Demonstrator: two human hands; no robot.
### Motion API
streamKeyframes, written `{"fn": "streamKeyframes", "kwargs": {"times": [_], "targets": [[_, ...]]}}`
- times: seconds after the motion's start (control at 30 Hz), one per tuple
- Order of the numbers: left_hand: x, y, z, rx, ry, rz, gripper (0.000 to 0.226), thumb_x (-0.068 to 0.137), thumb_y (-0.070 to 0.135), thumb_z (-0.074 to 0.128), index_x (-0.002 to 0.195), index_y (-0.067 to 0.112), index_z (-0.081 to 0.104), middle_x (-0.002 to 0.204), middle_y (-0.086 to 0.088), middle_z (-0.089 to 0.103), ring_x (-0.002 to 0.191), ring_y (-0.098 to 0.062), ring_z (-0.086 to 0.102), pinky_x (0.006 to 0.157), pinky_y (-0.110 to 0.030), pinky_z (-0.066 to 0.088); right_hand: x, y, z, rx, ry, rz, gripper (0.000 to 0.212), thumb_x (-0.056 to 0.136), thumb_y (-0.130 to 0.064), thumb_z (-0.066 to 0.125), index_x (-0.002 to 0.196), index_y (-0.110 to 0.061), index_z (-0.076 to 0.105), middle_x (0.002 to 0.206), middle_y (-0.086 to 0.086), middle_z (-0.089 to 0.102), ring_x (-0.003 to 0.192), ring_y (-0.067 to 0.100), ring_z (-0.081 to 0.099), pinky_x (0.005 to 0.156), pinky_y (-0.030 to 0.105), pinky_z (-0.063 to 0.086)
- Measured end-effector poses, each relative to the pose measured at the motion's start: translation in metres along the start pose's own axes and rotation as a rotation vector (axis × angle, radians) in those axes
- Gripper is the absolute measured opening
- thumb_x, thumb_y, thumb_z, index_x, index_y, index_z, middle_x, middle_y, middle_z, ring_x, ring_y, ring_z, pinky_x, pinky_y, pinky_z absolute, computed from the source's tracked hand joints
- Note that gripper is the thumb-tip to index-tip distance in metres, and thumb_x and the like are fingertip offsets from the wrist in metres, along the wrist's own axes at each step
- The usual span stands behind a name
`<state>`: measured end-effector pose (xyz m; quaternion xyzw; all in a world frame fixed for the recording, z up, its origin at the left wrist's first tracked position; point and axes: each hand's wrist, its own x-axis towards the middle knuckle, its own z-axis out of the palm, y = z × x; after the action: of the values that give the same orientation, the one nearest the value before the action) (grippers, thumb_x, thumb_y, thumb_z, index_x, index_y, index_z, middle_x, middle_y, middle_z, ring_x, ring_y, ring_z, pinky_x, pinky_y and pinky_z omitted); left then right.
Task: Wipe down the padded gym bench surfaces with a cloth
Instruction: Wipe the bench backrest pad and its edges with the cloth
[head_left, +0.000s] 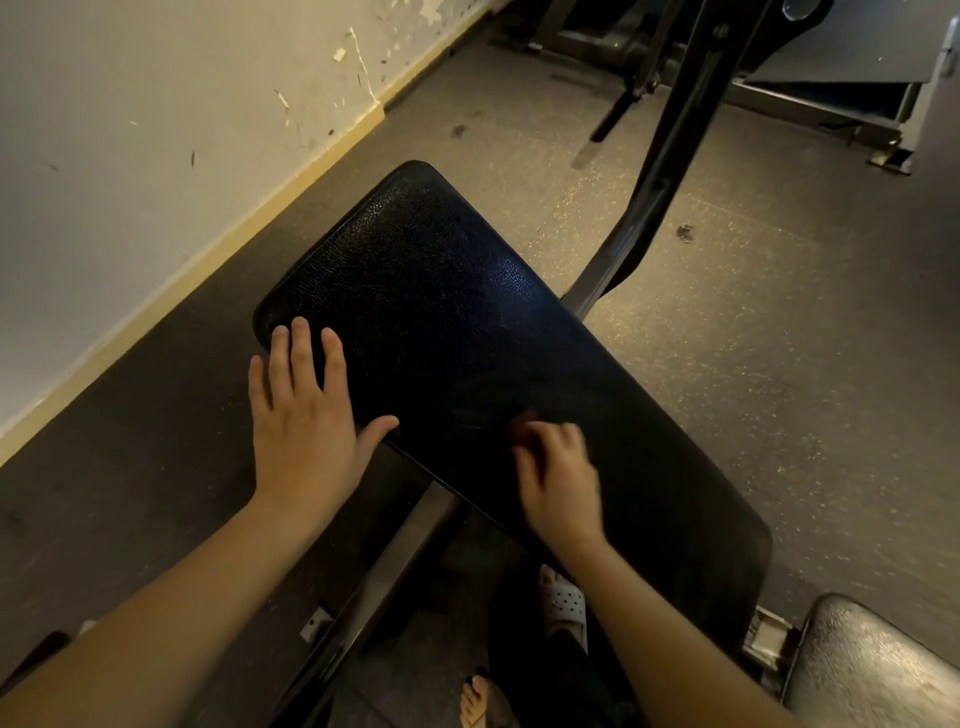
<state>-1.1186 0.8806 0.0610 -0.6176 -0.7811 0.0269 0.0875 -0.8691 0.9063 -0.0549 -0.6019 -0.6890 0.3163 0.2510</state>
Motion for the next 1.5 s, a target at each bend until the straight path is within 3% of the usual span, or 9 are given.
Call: {"fn": "streamKeyframes", "kwargs": {"times": [0.17, 0.4, 0.63, 0.8, 0.9, 0.97, 1.13, 1.33, 1.5], "targets": [[0.0, 0.001, 0.002, -0.009, 0.013, -0.002, 0.106, 0.088, 0.07, 0.054, 0.159, 0.0, 0.019, 0.165, -0.03, 0.014, 0.155, -0.045, 0.009, 0.123, -0.063, 0.019, 0.009, 0.026, -0.016, 0.199, 0.292, 0.802, 0.027, 0.101, -0.028, 0.058, 0.124, -0.018, 0.051, 0.119, 0.003, 0.053, 0.101, 0.022, 0.062, 0.084, 0.035, 0.053], [-0.001, 0.002, -0.002, 0.008, 0.002, 0.0, 0.107, 0.088, 0.069, 0.057, 0.159, -0.001, 0.018, 0.166, -0.029, 0.013, 0.155, -0.044, 0.01, 0.124, -0.061, 0.016, -0.025, -0.047, 0.02, 0.003, -0.123, -0.245, 0.035, 0.101, -0.034, 0.055, 0.135, -0.026, 0.052, 0.123, -0.006, 0.046, 0.089, 0.009, 0.057, 0.075, 0.023, 0.052], [-0.03, 0.025, 0.009, -0.029, -0.028, 0.166, 0.096, 0.088, 0.059, 0.065, 0.158, 0.003, 0.03, 0.166, -0.023, 0.021, 0.157, -0.035, 0.014, 0.125, -0.06, 0.014, -0.01, 0.038, -0.01, 0.233, 0.316, 0.938, 0.03, 0.101, -0.029, 0.057, 0.129, -0.019, 0.049, 0.128, 0.007, 0.052, 0.101, 0.021, 0.061, 0.084, 0.038, 0.054], [-0.031, 0.019, 0.012, -0.046, -0.033, 0.2, 0.089, 0.086, 0.045, 0.075, 0.156, 0.007, 0.036, 0.164, -0.021, 0.029, 0.155, -0.034, 0.023, 0.125, -0.06, 0.016, -0.017, -0.079, 0.035, 0.259, 0.068, 0.153, 0.026, 0.1, -0.034, 0.059, 0.125, -0.031, 0.052, 0.118, -0.014, 0.046, 0.092, 0.003, 0.06, 0.073, 0.017, 0.052], [-0.028, 0.006, 0.011, 0.007, -0.033, 0.262, 0.089, 0.086, 0.038, 0.078, 0.158, 0.008, 0.034, 0.164, -0.021, 0.029, 0.154, -0.034, 0.025, 0.124, -0.06, 0.018, -0.026, -0.045, 0.022, 0.065, -0.148, -0.219, 0.038, 0.1, -0.038, 0.056, 0.137, -0.029, 0.049, 0.123, -0.009, 0.043, 0.089, 0.003, 0.055, 0.076, 0.017, 0.052], [-0.027, 0.004, 0.012, 0.021, -0.035, 0.276, 0.089, 0.087, 0.038, 0.077, 0.158, 0.007, 0.033, 0.164, -0.021, 0.028, 0.154, -0.036, 0.024, 0.124, -0.06, 0.019, -0.038, 0.009, 0.008, 0.006, -0.132, -0.161, 0.037, 0.099, -0.033, 0.059, 0.135, -0.029, 0.051, 0.124, -0.009, 0.044, 0.092, 0.004, 0.057, 0.08, 0.019, 0.053], [-0.028, 0.015, 0.014, -0.011, -0.033, 0.227, 0.085, 0.088, 0.038, 0.075, 0.157, 0.005, 0.036, 0.164, -0.022, 0.027, 0.154, -0.037, 0.023, 0.124, -0.059, 0.019, -0.04, 0.064, -0.021, 0.181, 0.103, 0.848, 0.026, 0.1, -0.027, 0.059, 0.124, -0.025, 0.05, 0.123, 0.003, 0.055, 0.095, 0.016, 0.063, 0.083, 0.039, 0.059], [-0.038, 0.019, 0.01, -0.058, -0.027, 0.173, 0.078, 0.09, 0.035, 0.071, 0.155, 0.008, 0.039, 0.165, -0.019, 0.027, 0.156, -0.034, 0.02, 0.125, -0.06, 0.016, -0.02, -0.06, 0.017, 0.221, -0.037, 0.112, 0.028, 0.1, -0.03, 0.06, 0.127, -0.032, 0.054, 0.12, -0.017, 0.048, 0.093, -0.002, 0.059, 0.073, 0.012, 0.049], [-0.059, 0.017, 0.012, -0.127, -0.025, 0.166, 0.069, 0.09, 0.03, 0.071, 0.151, 0.01, 0.046, 0.162, -0.018, 0.033, 0.153, -0.033, 0.026, 0.123, -0.061, 0.017, -0.045, 0.019, -0.015, -0.191, -0.359, -0.235, 0.038, 0.099, -0.035, 0.057, 0.136, -0.036, 0.048, 0.128, -0.013, 0.042, 0.097, 0.005, 0.058, 0.079, 0.021, 0.054]]}}
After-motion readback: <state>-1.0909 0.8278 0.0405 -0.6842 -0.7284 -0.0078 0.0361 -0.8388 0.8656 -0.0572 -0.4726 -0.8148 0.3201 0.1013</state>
